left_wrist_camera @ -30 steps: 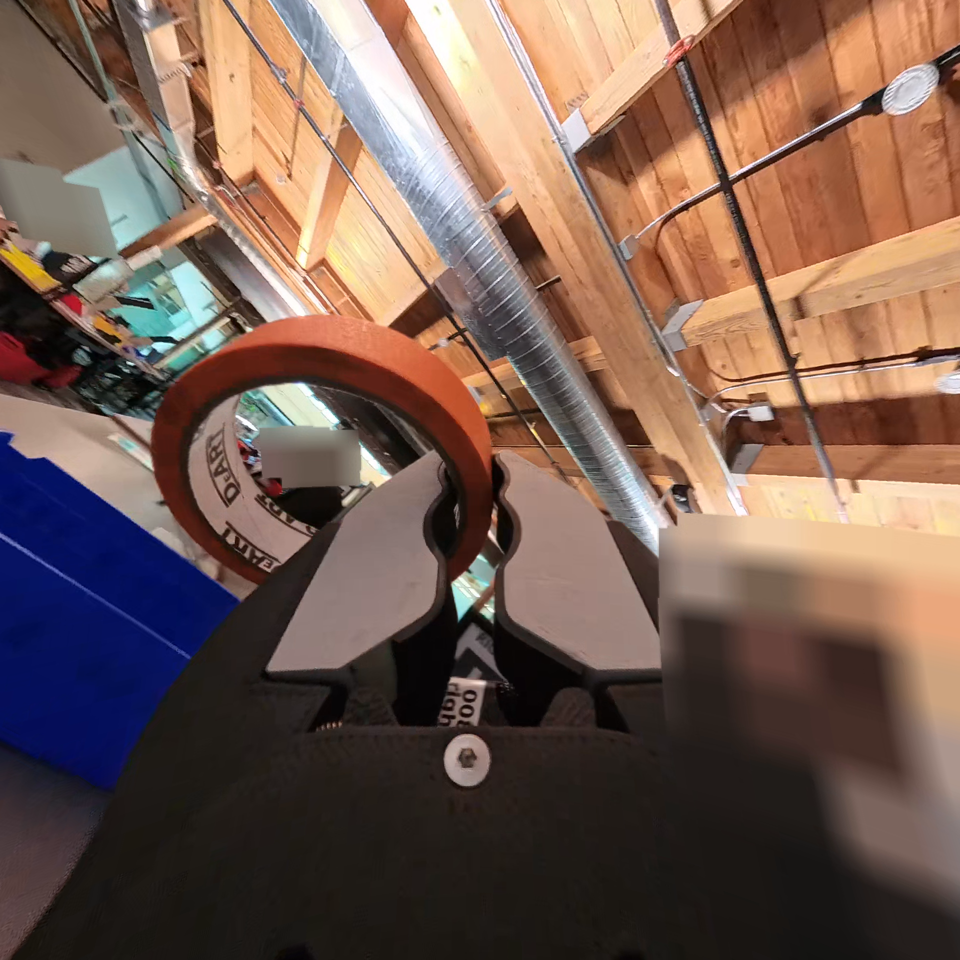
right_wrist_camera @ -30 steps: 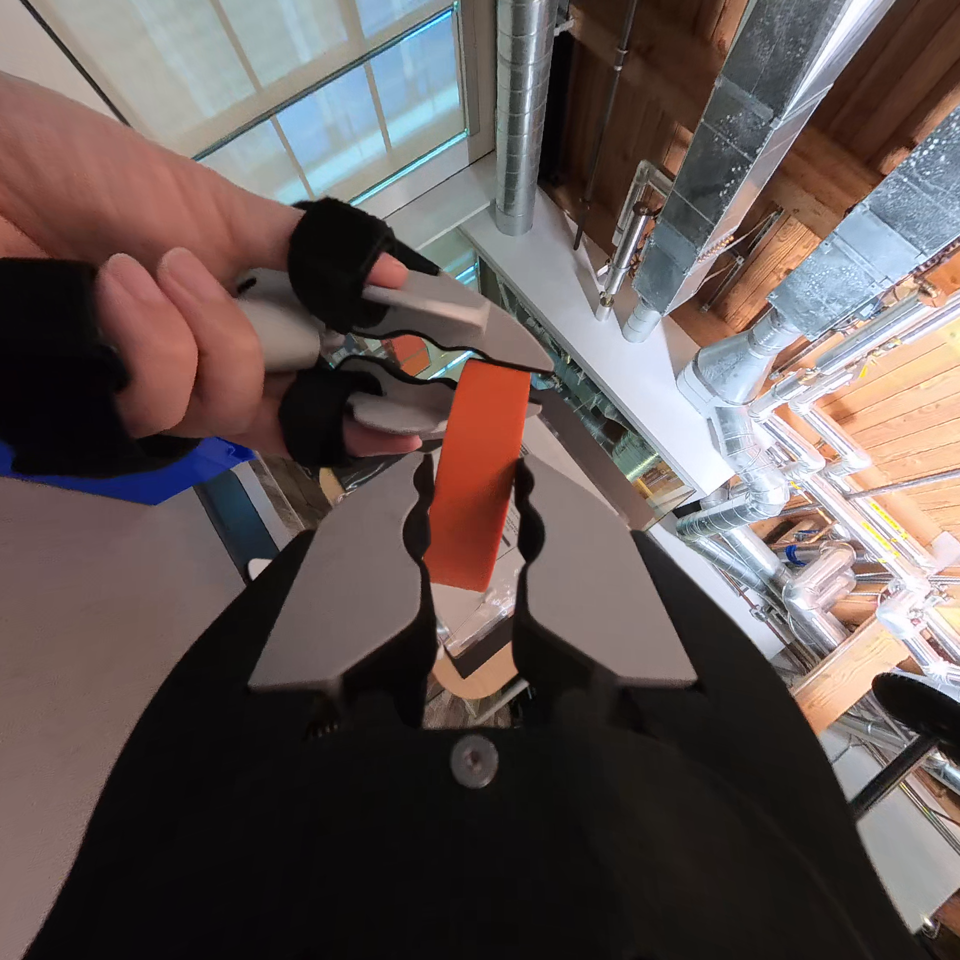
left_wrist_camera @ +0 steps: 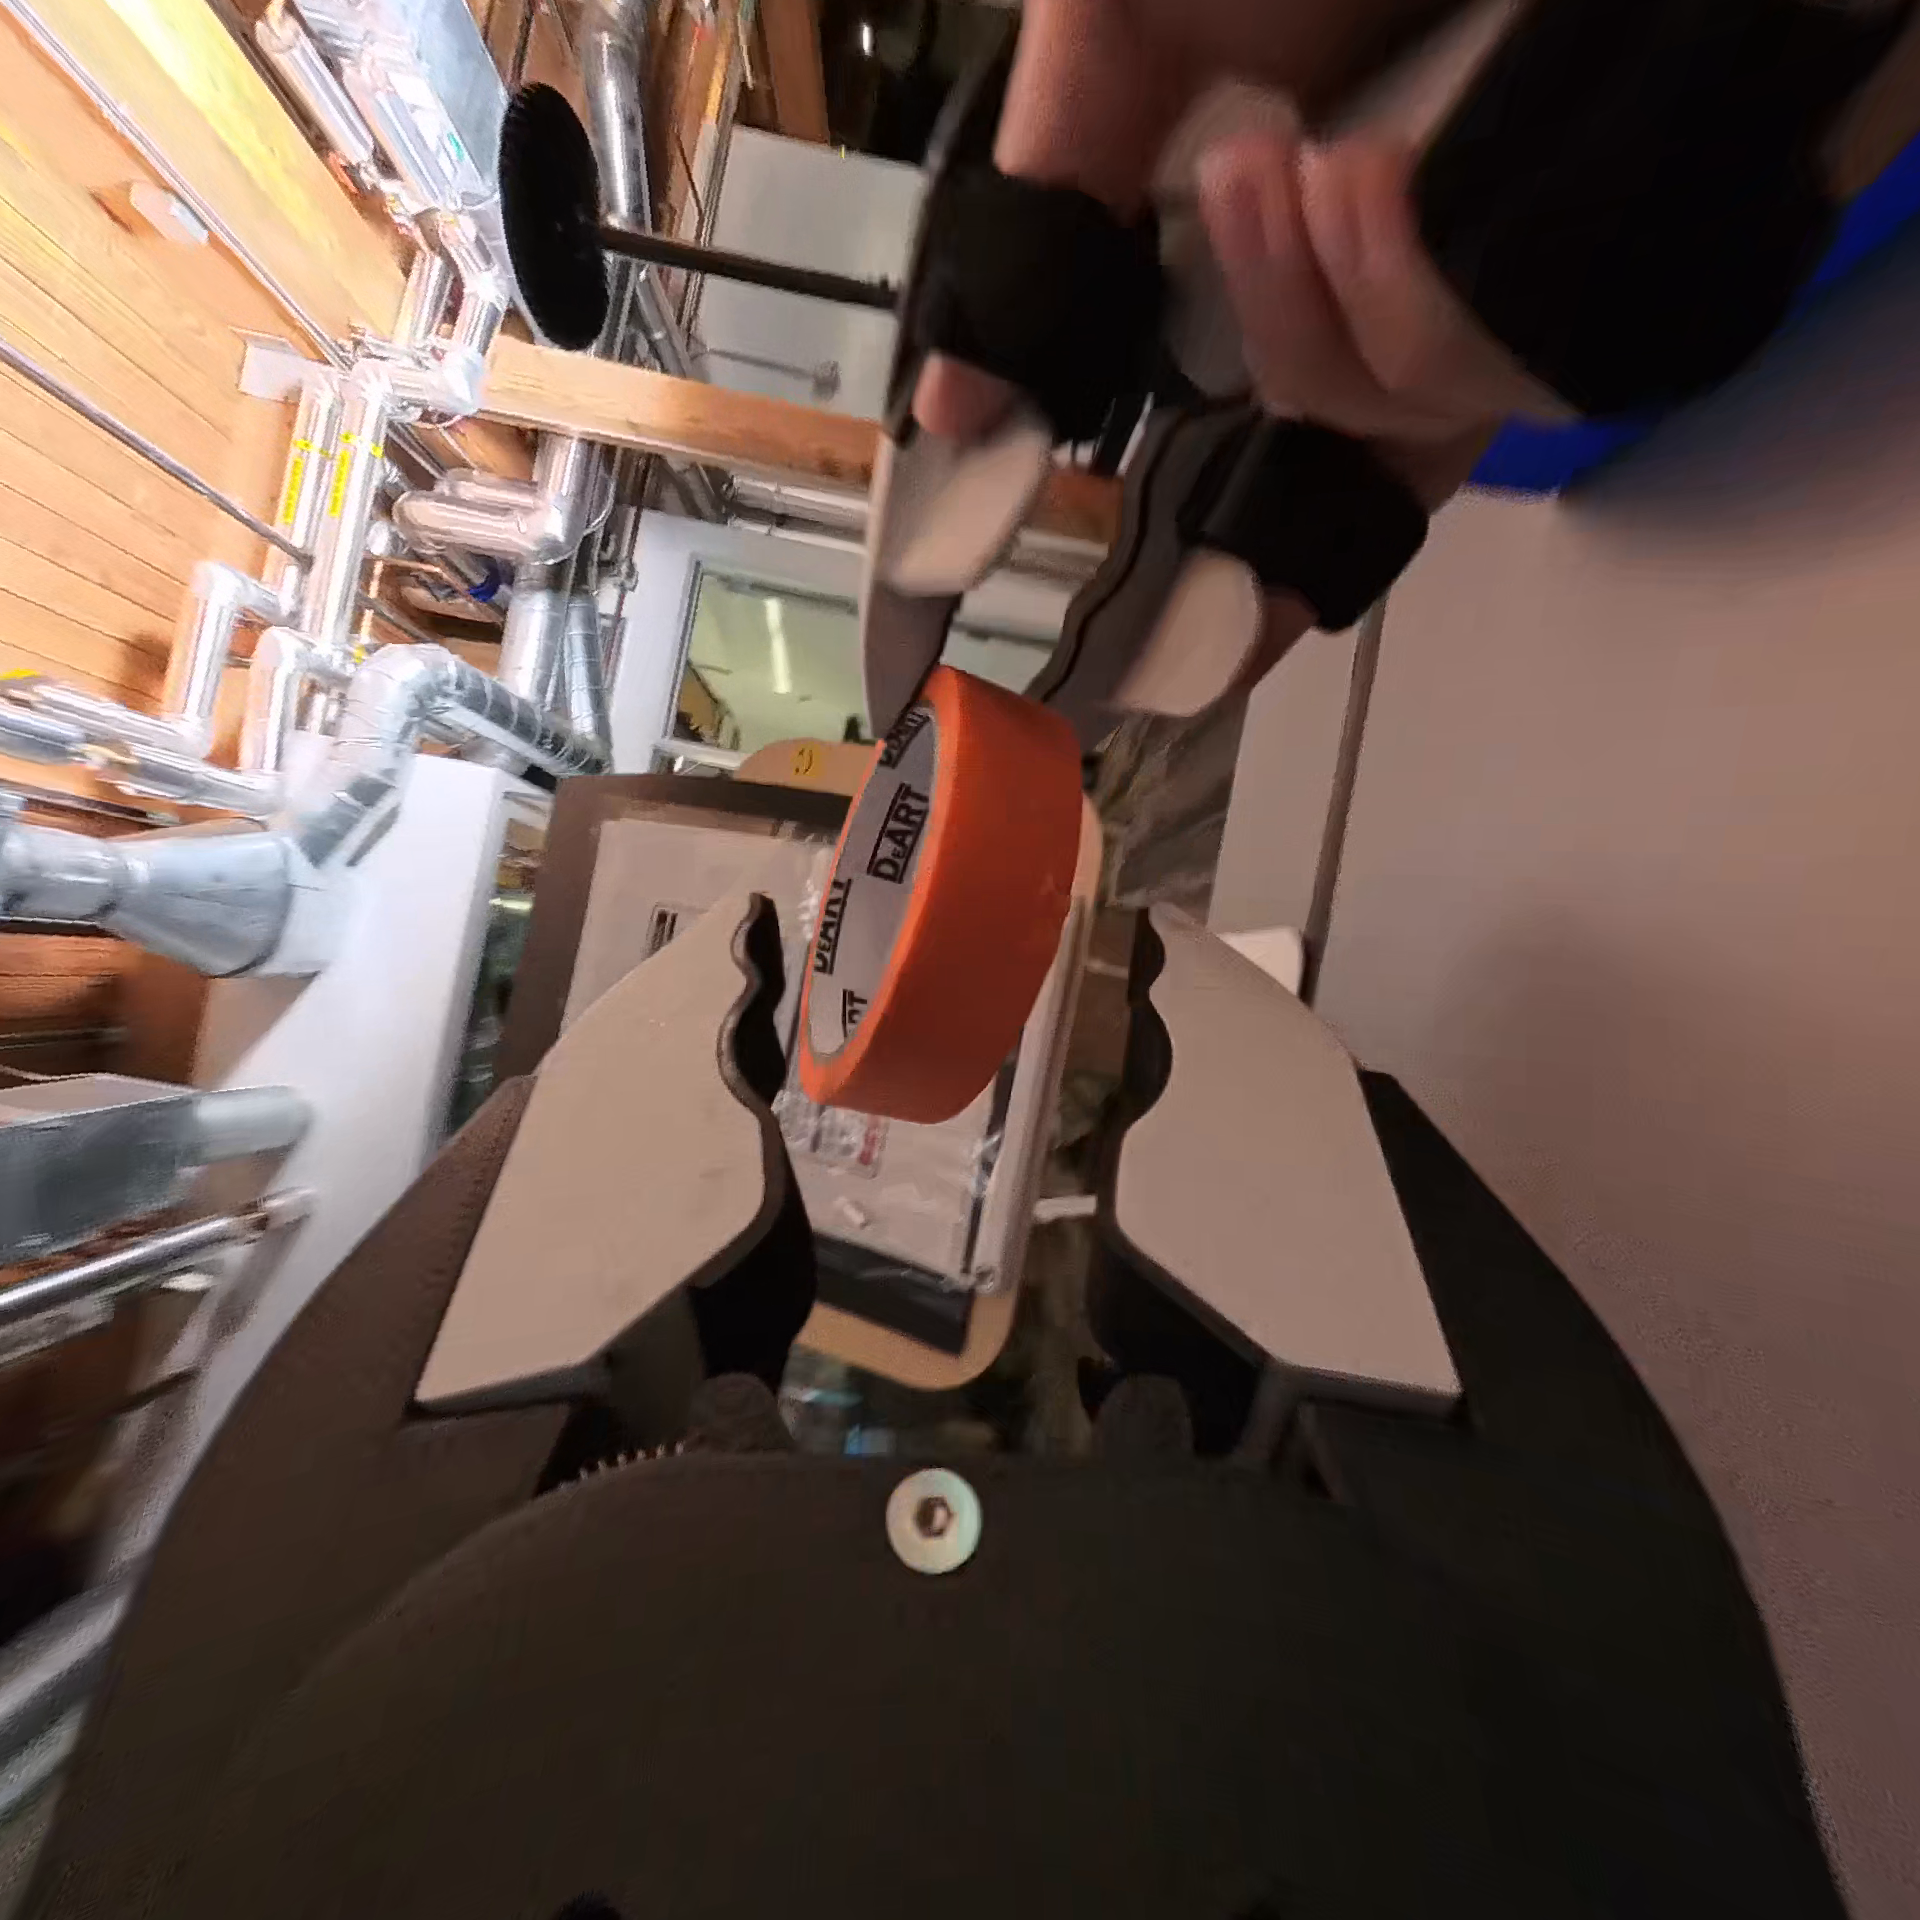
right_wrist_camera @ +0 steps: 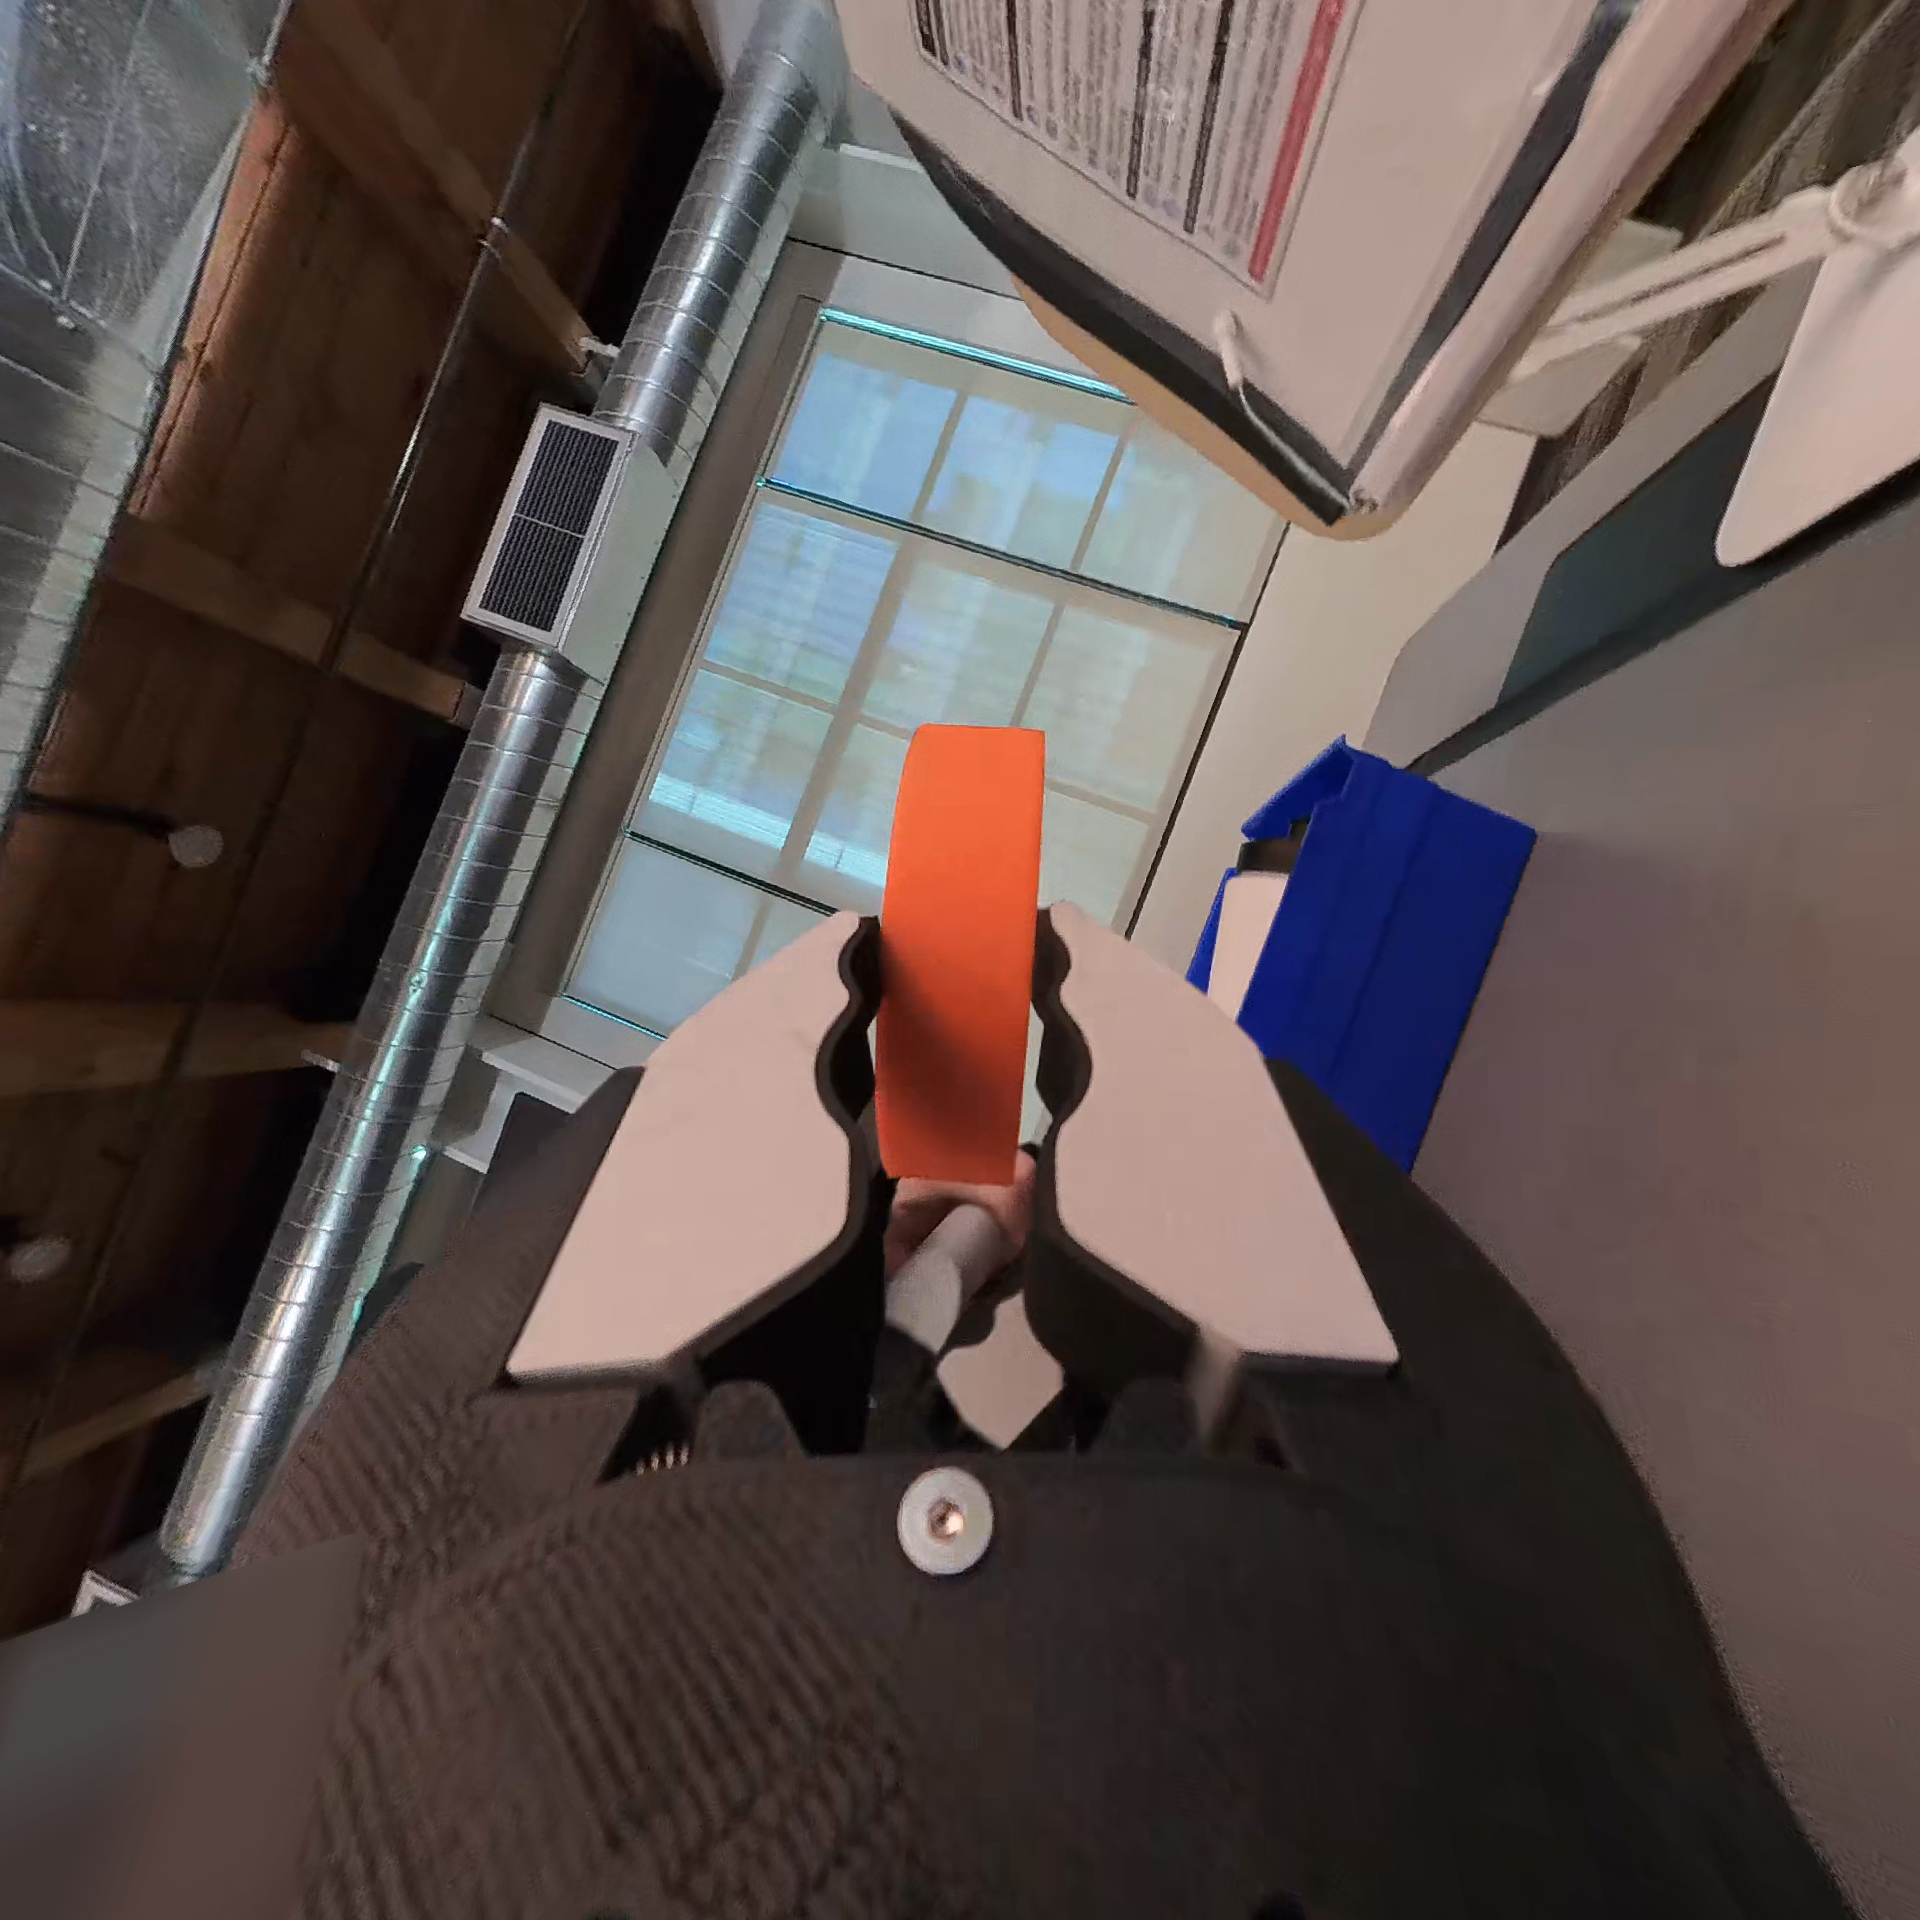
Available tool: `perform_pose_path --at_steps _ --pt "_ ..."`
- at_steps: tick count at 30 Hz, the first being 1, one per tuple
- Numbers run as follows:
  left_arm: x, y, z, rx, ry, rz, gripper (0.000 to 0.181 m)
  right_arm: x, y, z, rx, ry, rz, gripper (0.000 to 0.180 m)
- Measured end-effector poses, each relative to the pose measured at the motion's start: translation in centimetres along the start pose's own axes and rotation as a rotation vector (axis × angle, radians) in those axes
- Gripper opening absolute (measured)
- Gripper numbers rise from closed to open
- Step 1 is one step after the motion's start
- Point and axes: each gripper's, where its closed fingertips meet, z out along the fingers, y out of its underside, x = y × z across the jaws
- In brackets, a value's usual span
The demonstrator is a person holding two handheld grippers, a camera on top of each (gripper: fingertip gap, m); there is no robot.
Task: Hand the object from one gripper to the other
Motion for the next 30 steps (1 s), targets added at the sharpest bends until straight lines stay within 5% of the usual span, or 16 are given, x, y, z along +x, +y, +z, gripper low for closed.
perform_pose_path --at_steps 3,5,8,14,22,26,30 --pt "0.2 1.4 0.6 -0.068 -0.035 0.100 0.055 0.2 1.1 0.4 -0.018 0.030 0.017 0.029" --pt "0.3 1.5 0.5 -0.052 -0.056 0.152 0.029 0.3 1.4 0.5 -0.007 0.058 0.008 0.029" --pt "-0.3 1.9 0.6 -0.065 -0.047 0.045 0.027 -1.0 1.4 0.8 -0.021 0.061 -0.160 0.033" --pt "-4.6 1.8 -0.6 0.060 0.100 -0.718 0.026 -7.5 -0.2 0.4 0.059 0.050 -0.863 0.057" --pt "-9.7 0.2 -3.8 0.531 0.602 -1.794 0.028 -10.3 2.3 0.0 0.179 0.172 -1.895 0.071" --pt "-10.2 0.8 -3.9 0.623 0.774 -2.117 0.026 -10.0 8.0 -0.1 0.198 0.108 -2.587 0.060" --pt "-9.2 1.0 -3.2 0.587 0.833 -2.286 0.026 -7.4 10.7 1.1 0.134 0.131 -2.861 0.060"
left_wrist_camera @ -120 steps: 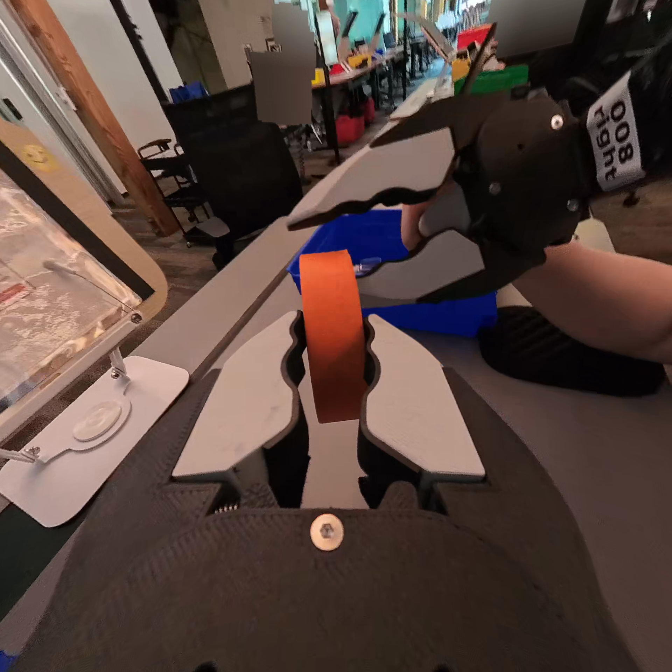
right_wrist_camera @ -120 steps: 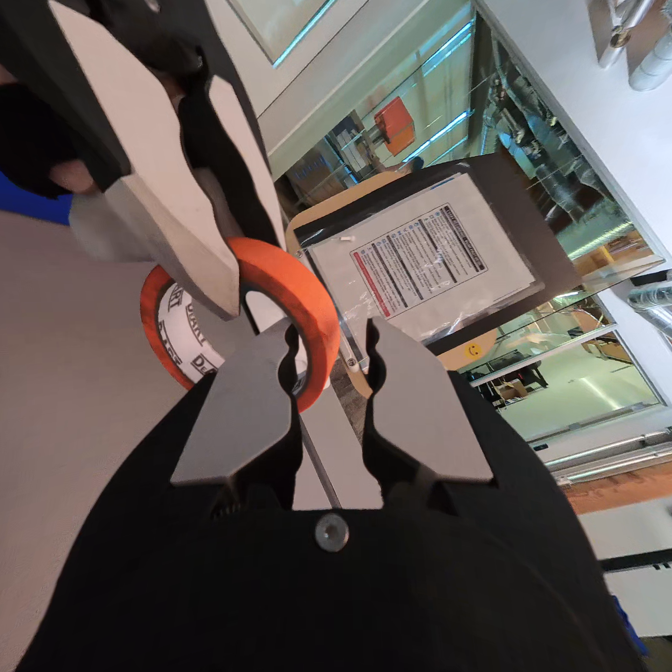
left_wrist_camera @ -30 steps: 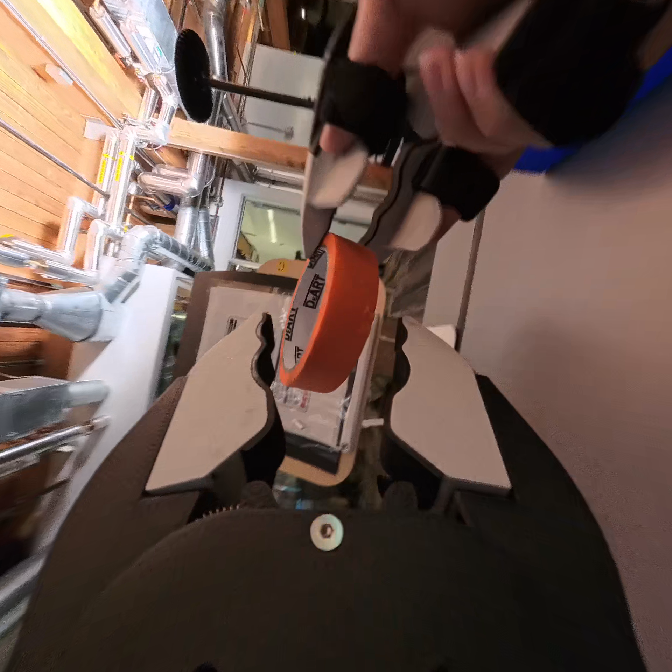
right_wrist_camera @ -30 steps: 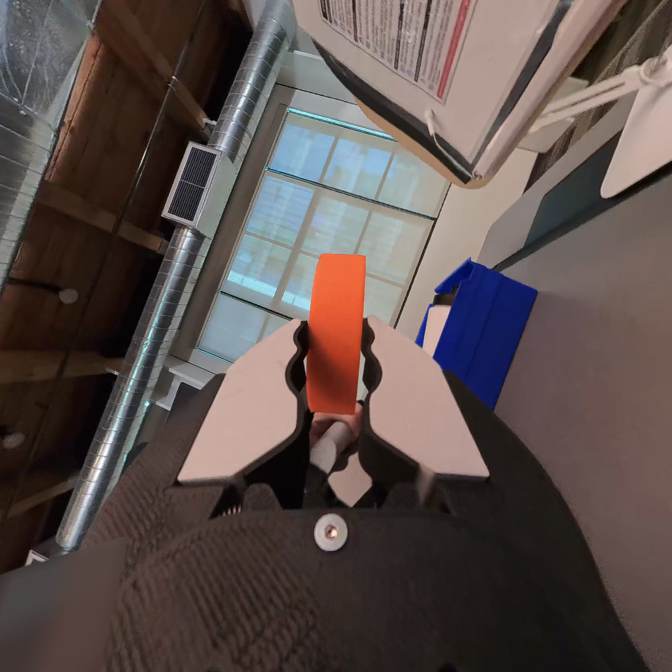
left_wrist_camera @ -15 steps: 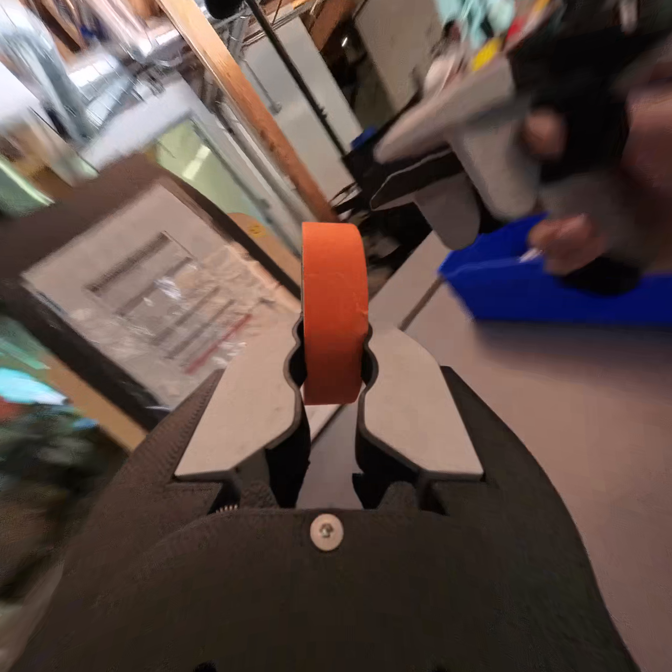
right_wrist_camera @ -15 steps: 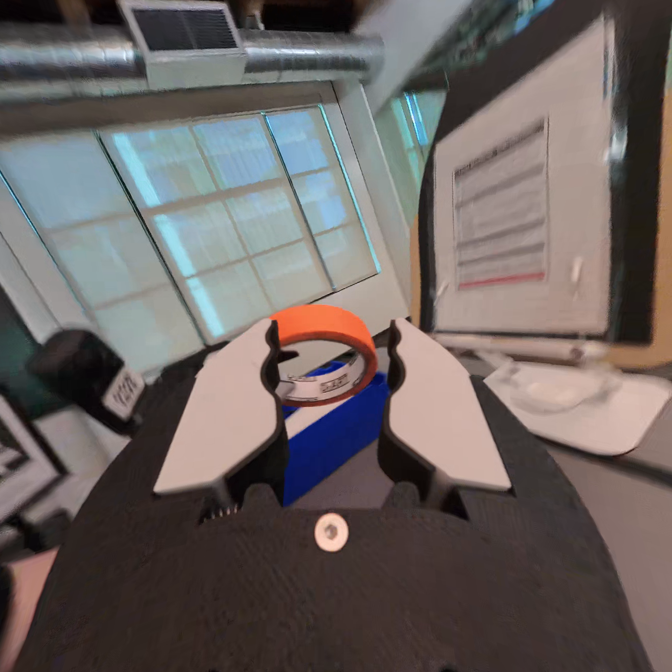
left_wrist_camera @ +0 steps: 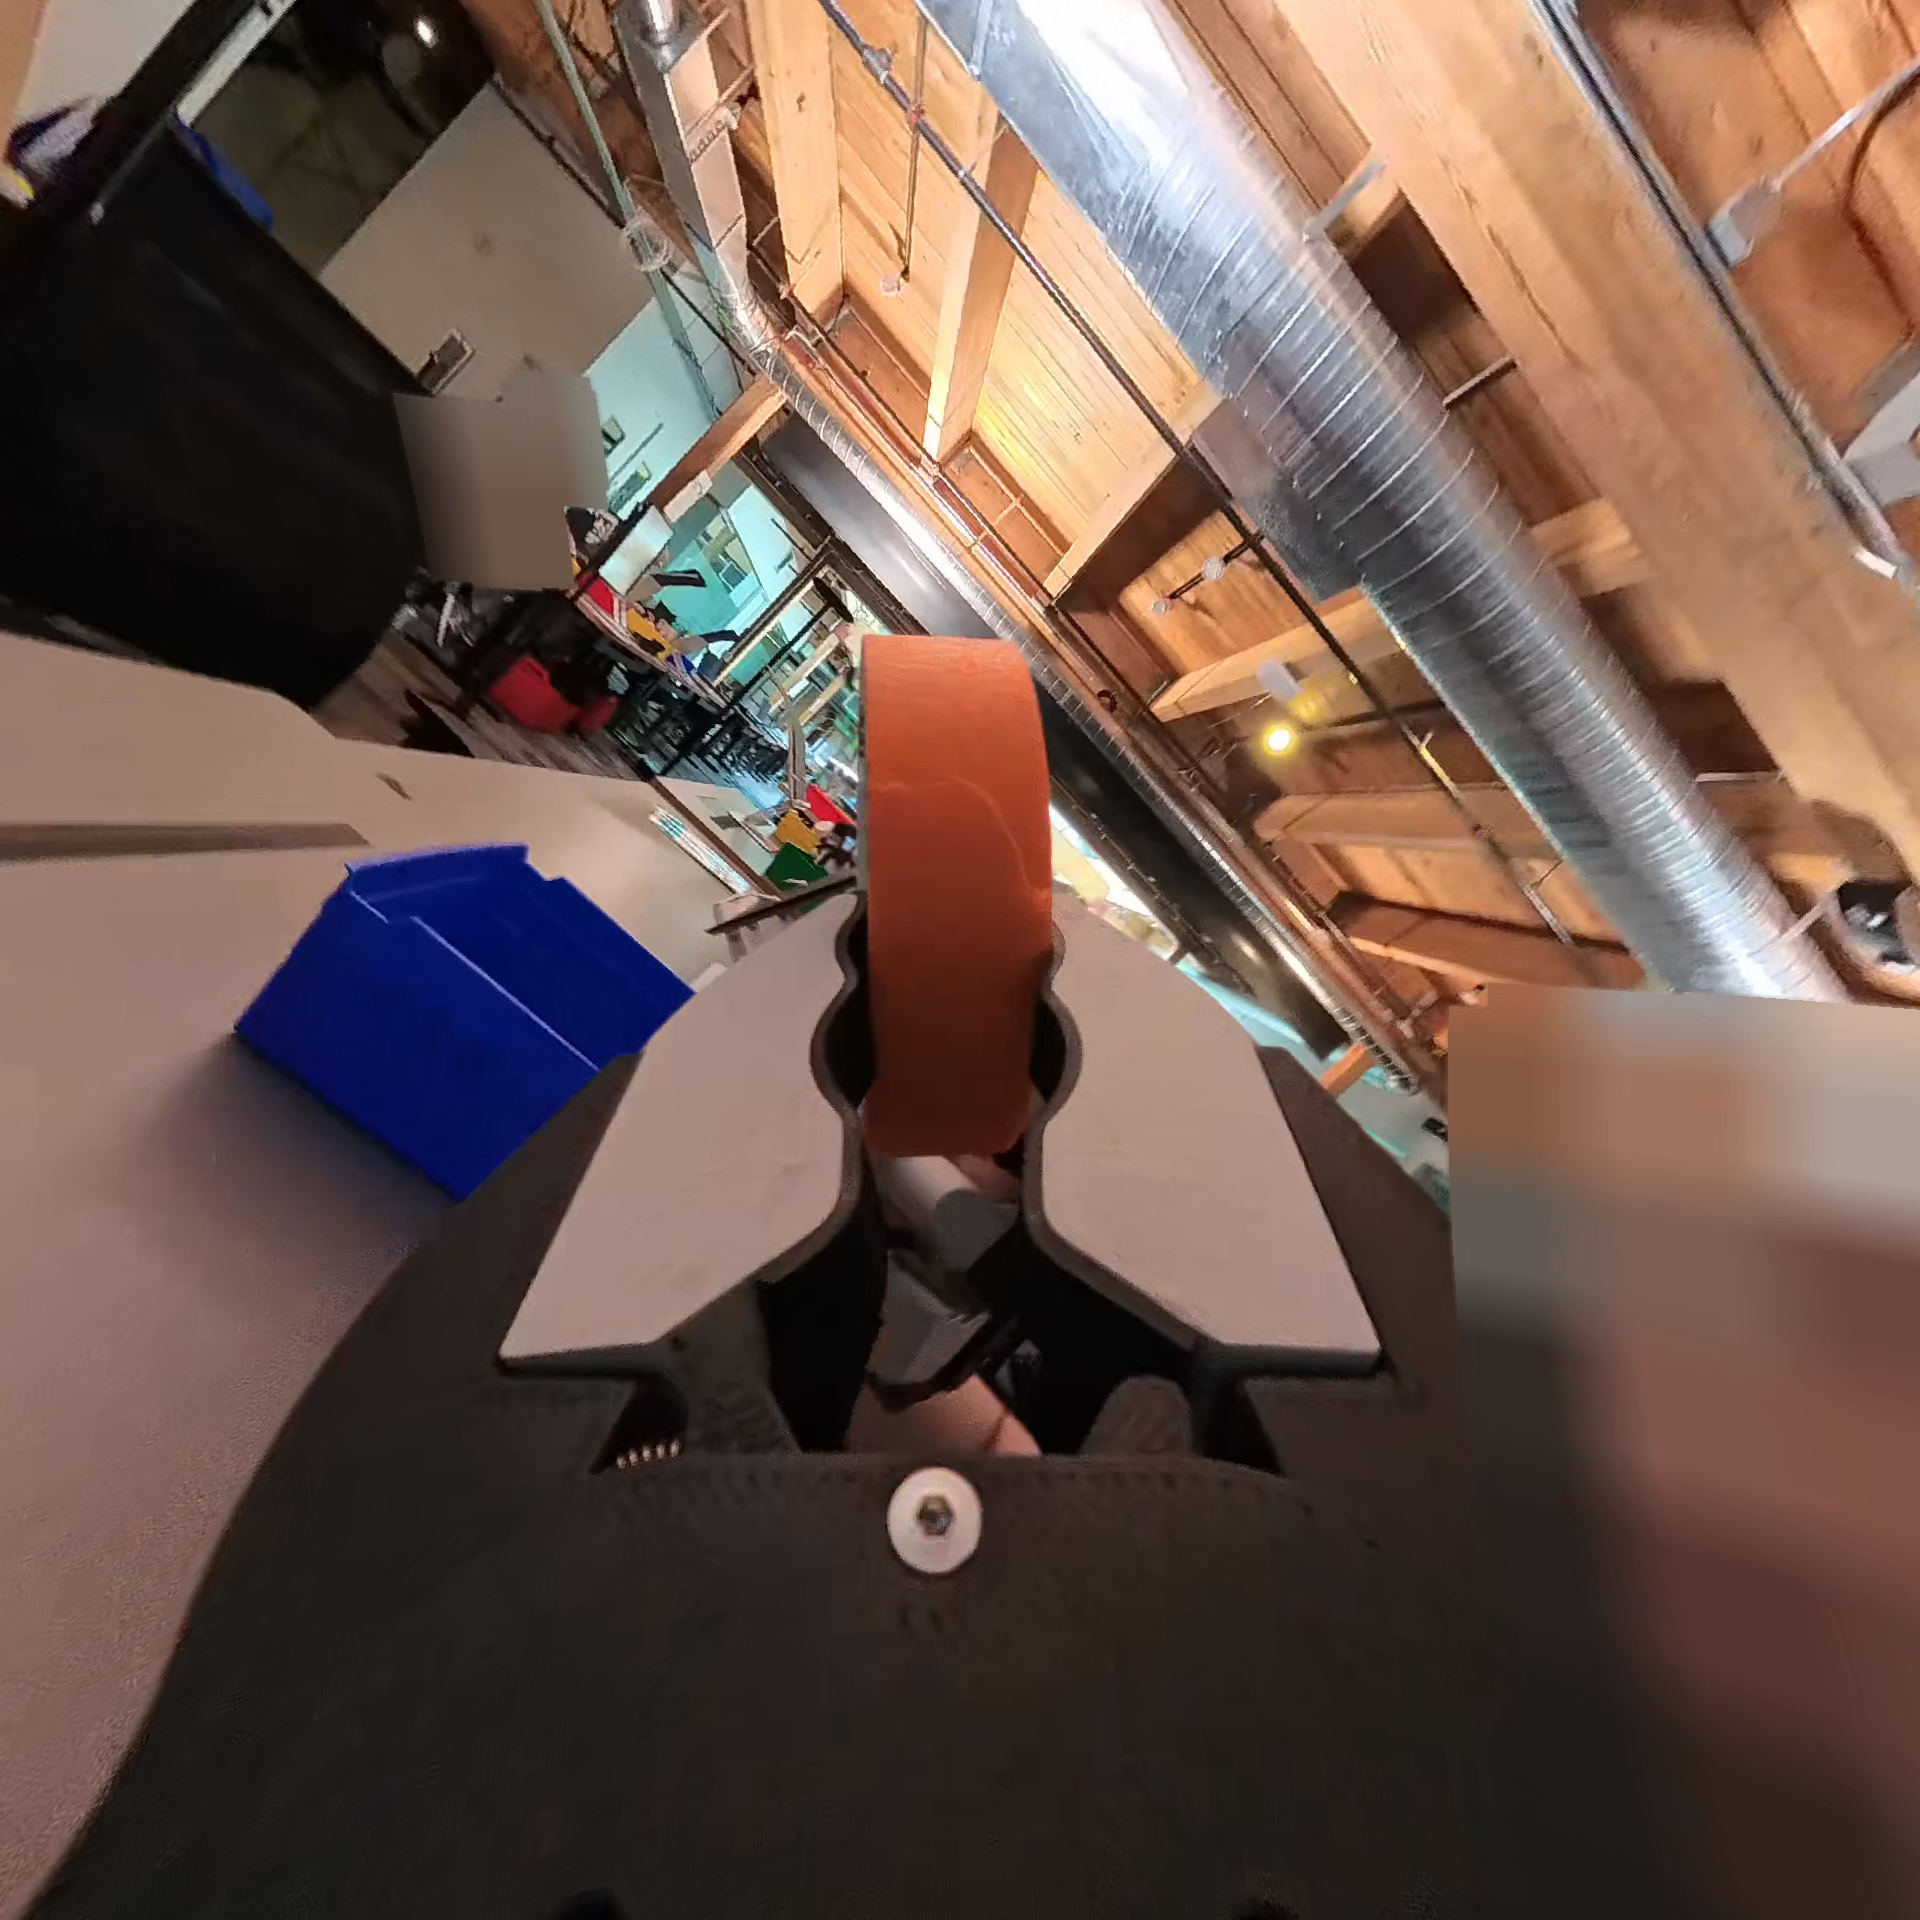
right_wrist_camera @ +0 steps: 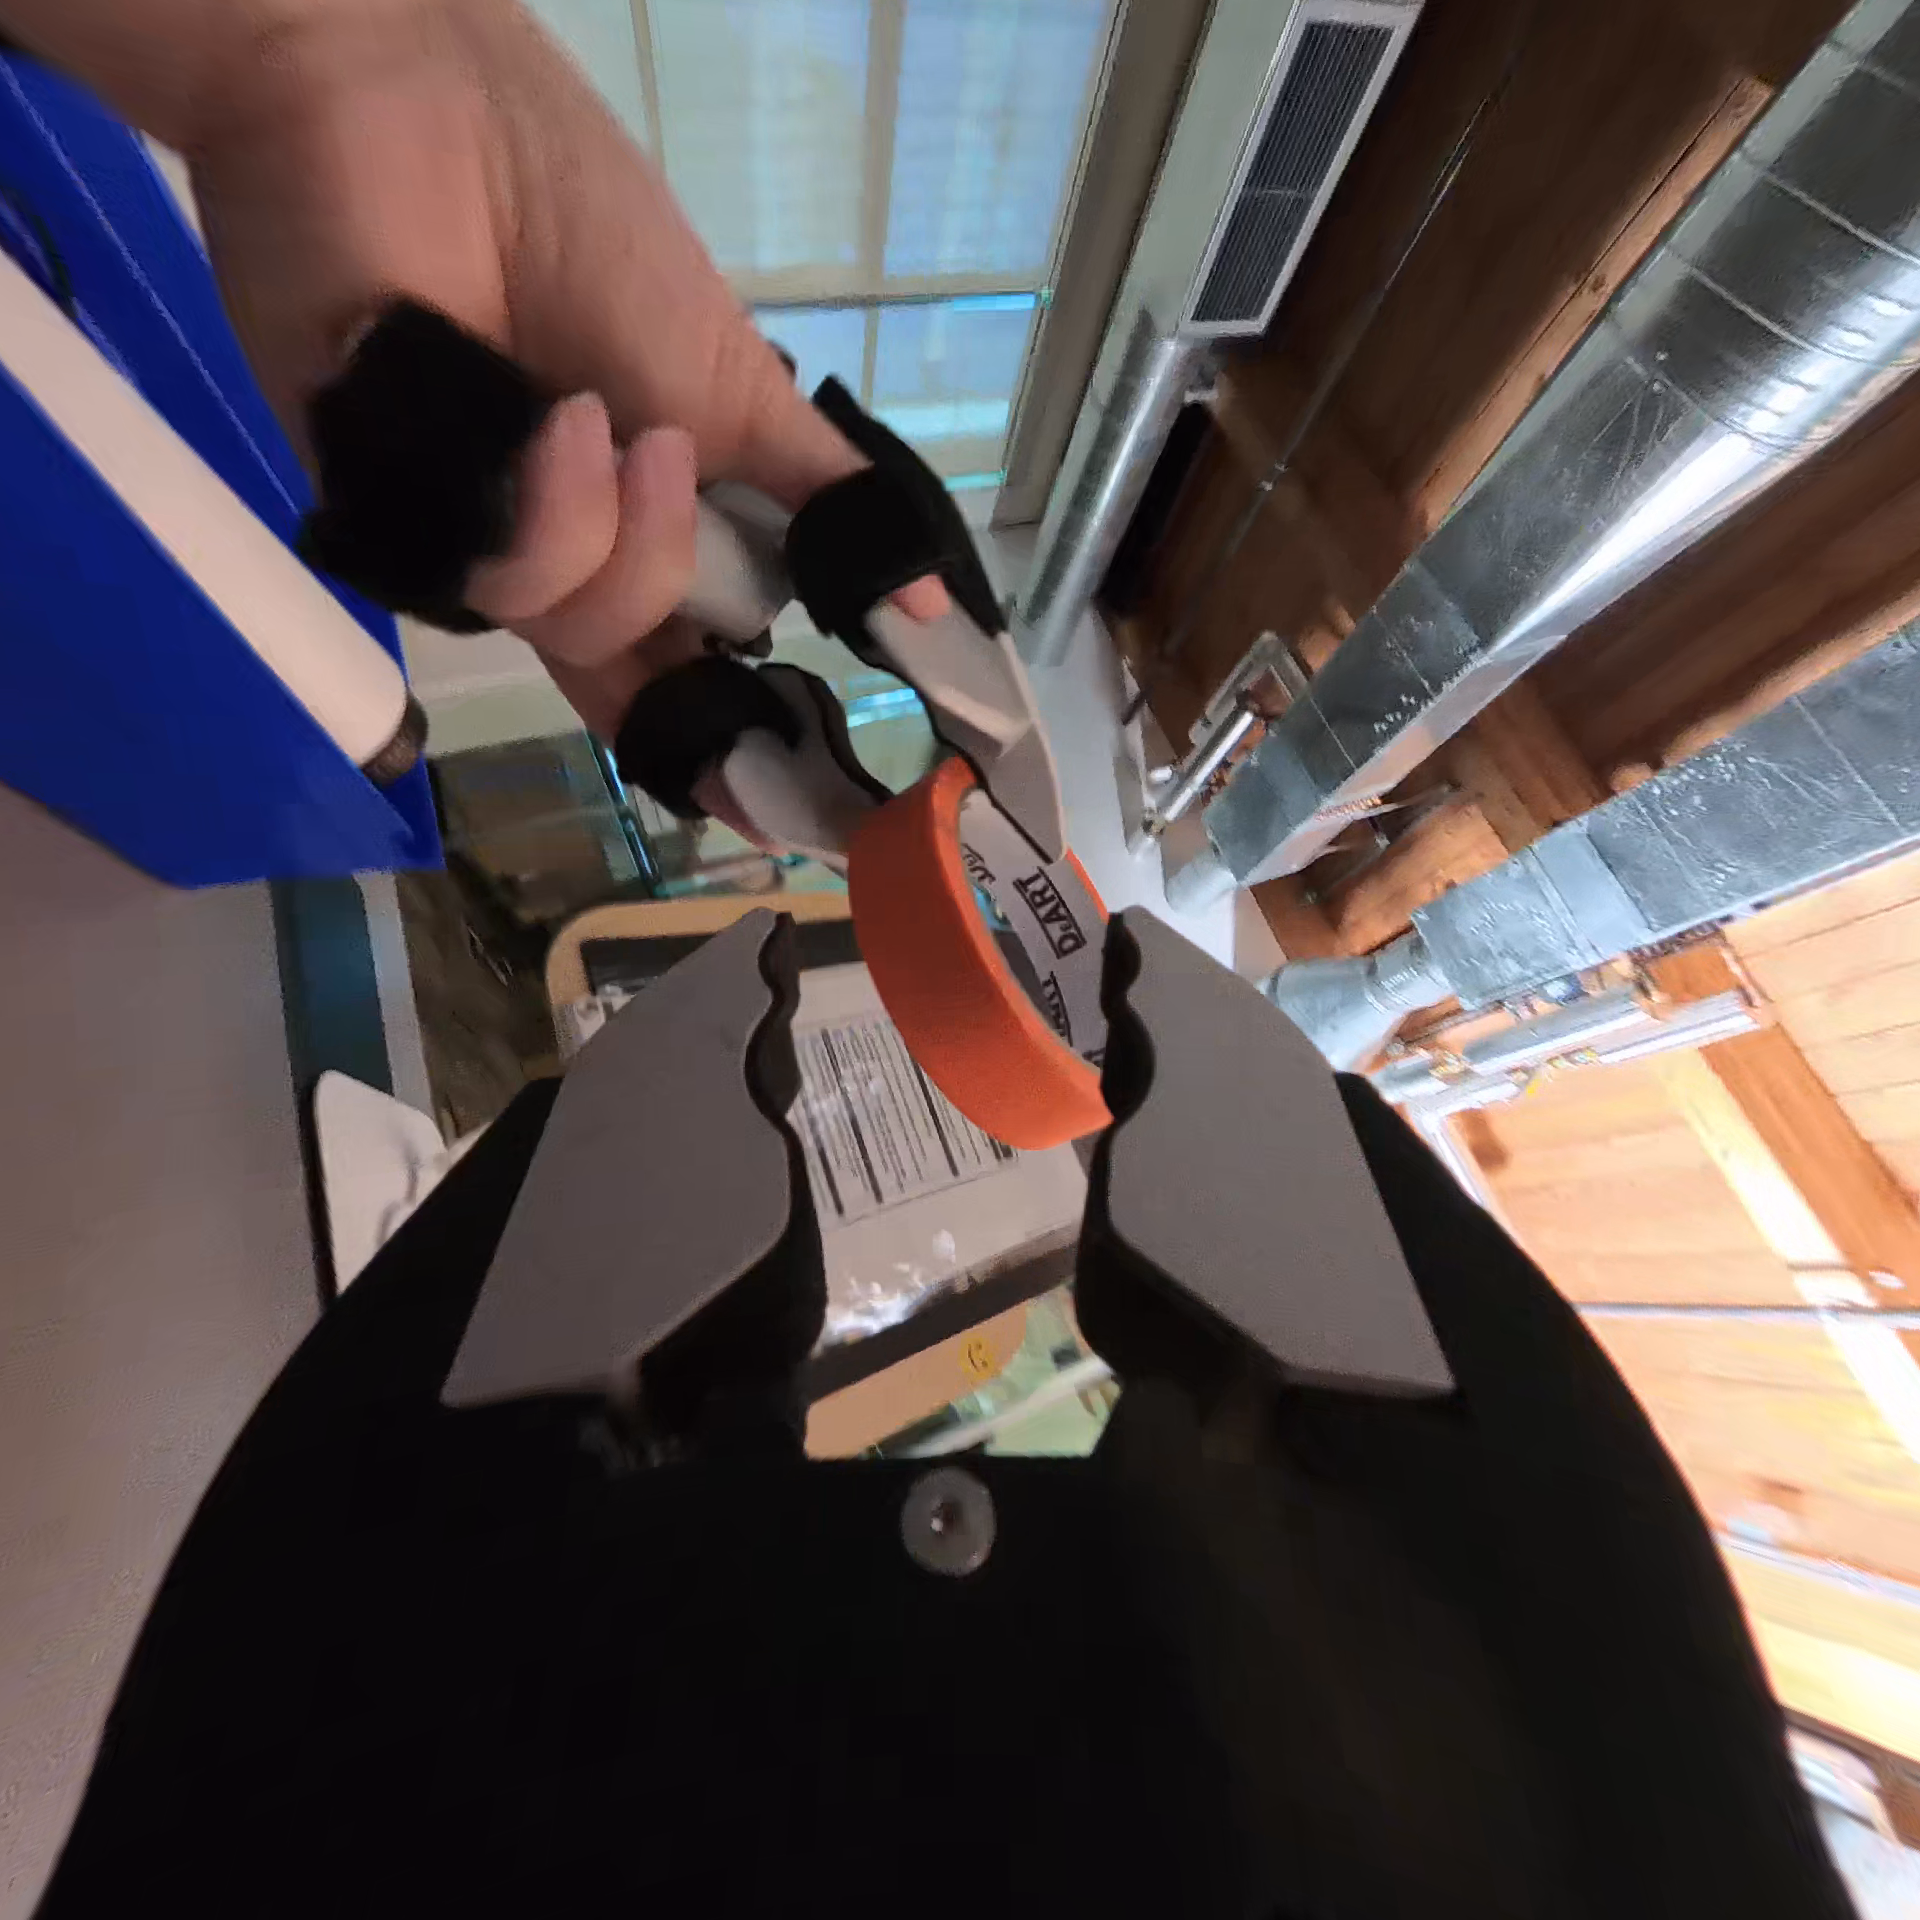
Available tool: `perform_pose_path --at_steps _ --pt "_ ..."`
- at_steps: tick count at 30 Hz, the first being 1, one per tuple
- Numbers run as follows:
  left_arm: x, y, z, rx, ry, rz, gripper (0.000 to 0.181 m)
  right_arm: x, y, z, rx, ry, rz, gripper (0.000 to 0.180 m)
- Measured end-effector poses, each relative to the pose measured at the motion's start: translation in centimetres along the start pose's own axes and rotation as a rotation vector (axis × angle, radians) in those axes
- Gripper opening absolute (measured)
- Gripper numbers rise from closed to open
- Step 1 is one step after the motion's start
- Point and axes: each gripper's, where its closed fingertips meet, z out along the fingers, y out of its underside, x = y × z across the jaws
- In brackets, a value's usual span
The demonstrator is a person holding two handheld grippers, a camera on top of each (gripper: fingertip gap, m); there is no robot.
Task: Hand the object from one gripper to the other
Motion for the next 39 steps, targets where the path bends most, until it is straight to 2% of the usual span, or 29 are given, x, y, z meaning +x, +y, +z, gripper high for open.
perform_pose_path --at_steps 4,5,6,7,9,12,17,21,23,26,29,33,34,35,38,39 --pt "-0.7 1.3 0.5 -0.033 -0.029 -0.060 0.026 -0.2 2.4 0.8 -0.159 0.057 -0.073 0.058" --pt "-0.9 1.7 0.7 -0.047 -0.036 -0.072 0.026 -0.3 2.7 0.8 -0.173 0.060 -0.075 0.053" --pt "-1.0 2.0 0.8 -0.058 -0.035 -0.095 0.026 -0.6 2.8 0.7 -0.176 0.038 -0.086 0.037" --pt "-1.0 2.1 0.9 -0.059 -0.025 -0.118 0.027 -0.7 2.6 0.6 -0.163 0.028 -0.088 0.036" --pt "-0.8 2.1 1.0 -0.062 0.007 -0.106 0.027 -0.7 3.0 0.6 -0.176 0.001 -0.038 0.034" --pt "-0.6 2.2 1.1 -0.097 -0.007 0.015 0.032 -0.4 3.6 0.6 -0.193 -0.048 0.128 0.033" --pt "-1.1 0.7 0.5 -0.081 -0.163 0.386 0.054 2.0 5.2 0.3 -0.210 -0.072 0.535 0.030" --pt "-2.5 -0.3 -0.2 -0.099 -0.364 0.705 0.063 4.4 7.6 0.0 -0.177 -0.073 1.144 0.030" --pt "-3.7 0.6 0.1 -0.160 -0.429 0.758 0.069 4.6 8.7 -0.1 -0.147 -0.109 1.467 0.030" --pt "-5.6 2.6 0.8 -0.258 -0.453 0.764 0.073 4.2 9.0 -0.2 -0.032 -0.231 1.891 0.030" --pt "-5.7 3.8 1.4 -0.280 -0.365 0.730 0.073 4.0 8.6 -0.1 0.070 -0.322 2.103 0.030" --pt "-2.5 5.9 2.0 -0.335 -0.065 0.549 0.054 4.2 7.2 -0.1 0.199 -0.458 2.231 0.030" --pt "-1.6 6.3 1.9 -0.347 0.003 0.515 0.038 4.2 6.9 -0.1 0.213 -0.483 2.236 0.030" --pt "-1.2 6.3 1.9 -0.353 0.029 0.493 0.028 4.2 6.8 -0.1 0.219 -0.486 2.232 0.030" --pt "-1.0 5.3 1.8 -0.308 0.018 0.442 0.028 4.3 7.1 0.1 0.204 -0.434 2.155 0.032" --pt "-1.0 4.7 1.7 -0.279 0.008 0.397 0.028 4.5 7.5 0.2 0.184 -0.381 2.092 0.045"
